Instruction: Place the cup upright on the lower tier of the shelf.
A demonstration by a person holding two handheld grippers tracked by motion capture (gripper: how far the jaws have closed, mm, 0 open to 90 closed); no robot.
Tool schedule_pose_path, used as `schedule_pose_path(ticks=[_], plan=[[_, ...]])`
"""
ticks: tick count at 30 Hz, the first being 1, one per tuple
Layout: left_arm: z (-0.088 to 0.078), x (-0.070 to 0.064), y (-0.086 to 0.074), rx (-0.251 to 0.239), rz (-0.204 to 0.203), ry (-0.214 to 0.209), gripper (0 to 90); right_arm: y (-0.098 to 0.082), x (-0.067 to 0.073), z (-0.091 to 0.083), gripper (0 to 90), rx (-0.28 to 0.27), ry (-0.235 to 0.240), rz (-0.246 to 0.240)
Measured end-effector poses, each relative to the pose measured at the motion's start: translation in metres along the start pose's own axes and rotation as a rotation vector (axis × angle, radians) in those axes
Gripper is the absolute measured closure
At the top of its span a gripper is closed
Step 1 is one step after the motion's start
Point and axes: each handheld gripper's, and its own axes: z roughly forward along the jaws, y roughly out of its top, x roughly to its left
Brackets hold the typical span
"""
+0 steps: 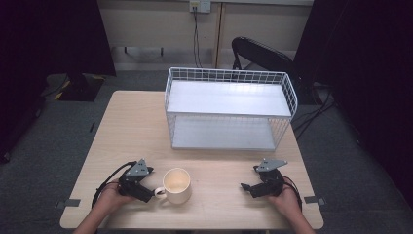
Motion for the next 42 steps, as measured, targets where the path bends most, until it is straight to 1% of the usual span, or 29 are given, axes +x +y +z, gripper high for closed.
schedule_pose_path(ticks=[4,5,6,7,8,9,10,11,12,13,14,15,16,17,18,21,23,25,26,27,28,29,32,34,35,37,39,40,42], plan=[[-0.001,0.000,0.000,0.006,-0.007,0.010,8.9,0.000,0.000,0.000,10.5,0.000,0.000,0.001],[-0.001,0.000,0.001,0.016,-0.008,0.013,9.1,0.000,0.000,0.000,10.5,0.000,0.000,0.001],[-0.002,0.000,0.003,0.037,-0.021,0.025,9.8,0.000,0.000,0.000,10.5,0.001,-0.001,0.003],[-0.002,0.000,0.003,0.037,-0.021,0.025,11.9,0.000,0.000,0.000,10.5,0.001,-0.001,0.003],[-0.003,0.000,0.006,0.052,-0.043,0.042,11.9,0.000,0.000,0.000,10.6,0.001,-0.001,0.003],[-0.004,0.000,0.007,0.057,-0.055,0.041,15.7,0.000,0.000,0.000,10.6,0.001,-0.001,0.004],[-0.004,0.002,0.007,0.057,-0.083,0.032,16.1,0.000,0.000,-0.001,10.6,0.001,-0.002,0.005],[-0.005,0.003,0.008,0.053,-0.100,0.026,16.4,-0.001,0.000,-0.001,10.6,0.000,-0.003,0.006],[-0.005,0.003,0.008,0.053,-0.100,0.026,17.4,-0.001,0.000,-0.001,10.6,0.000,-0.003,0.006],[-0.006,0.004,0.008,0.058,-0.116,0.024,17.4,-0.001,0.000,-0.001,10.6,0.000,-0.003,0.006],[-0.008,0.005,0.009,0.070,-0.140,0.020,18.9,-0.001,0.000,-0.001,10.6,0.000,-0.003,0.006],[-0.011,0.007,0.011,0.086,-0.175,0.020,21.6,-0.001,0.000,-0.001,10.6,0.001,-0.003,0.006],[-0.011,0.007,0.011,0.086,-0.175,0.020,22.2,-0.001,0.000,-0.001,10.6,0.001,-0.002,0.006],[-0.015,0.009,0.011,0.085,-0.187,0.011,23.1,-0.001,0.000,-0.001,10.6,0.001,-0.003,0.006],[-0.015,0.009,0.011,0.085,-0.187,0.011,23.7,-0.001,0.000,-0.001,10.6,0.000,-0.002,0.006],[-0.022,0.010,0.016,0.083,-0.196,0.016,23.2,-0.001,0.000,-0.001,10.6,0.000,-0.003,0.006],[-0.026,0.010,0.020,0.071,-0.202,0.016,22.8,-0.001,0.000,-0.001,10.6,0.001,-0.003,0.006],[-0.034,0.011,0.026,0.047,-0.204,0.013,23.5,-0.001,0.000,-0.001,10.6,0.001,-0.003,0.006],[-0.034,0.011,0.026,0.047,-0.204,0.013,23.2,-0.001,0.000,-0.001,10.6,0.001,-0.003,0.006],[-0.038,0.011,0.030,0.030,-0.217,0.013,23.1,-0.001,0.000,-0.001,10.6,0.000,-0.003,0.006],[-0.038,0.011,0.030,0.030,-0.217,0.013,23.1,-0.001,0.000,-0.001,10.6,0.000,-0.003,0.006],[-0.040,0.010,0.033,0.019,-0.218,0.010,23.1,-0.001,0.000,-0.001,10.6,0.000,-0.004,0.006],[-0.044,0.007,0.040,0.003,-0.198,0.013,23.0,-0.001,0.001,-0.001,10.6,0.000,-0.004,0.006],[-0.046,0.002,0.047,-0.007,-0.184,-0.002,22.5,-0.001,0.001,-0.001,10.6,0.001,-0.006,0.007],[-0.046,0.002,0.047,-0.007,-0.184,-0.002,22.4,-0.001,0.001,-0.001,10.6,0.000,-0.006,0.008],[-0.047,-0.001,0.052,-0.012,-0.171,-0.010,22.3,-0.001,0.001,-0.001,10.6,0.000,-0.007,0.009],[-0.048,-0.003,0.057,-0.011,-0.165,-0.013,22.2,-0.001,0.001,-0.001,10.6,0.000,-0.009,0.010],[-0.048,-0.005,0.060,-0.007,-0.160,-0.021,22.0,-0.001,0.001,-0.001,10.7,0.000,-0.010,0.010],[-0.048,-0.007,0.064,-0.007,-0.149,-0.021,22.1,-0.001,0.001,-0.001,10.7,0.000,-0.010,0.011]])
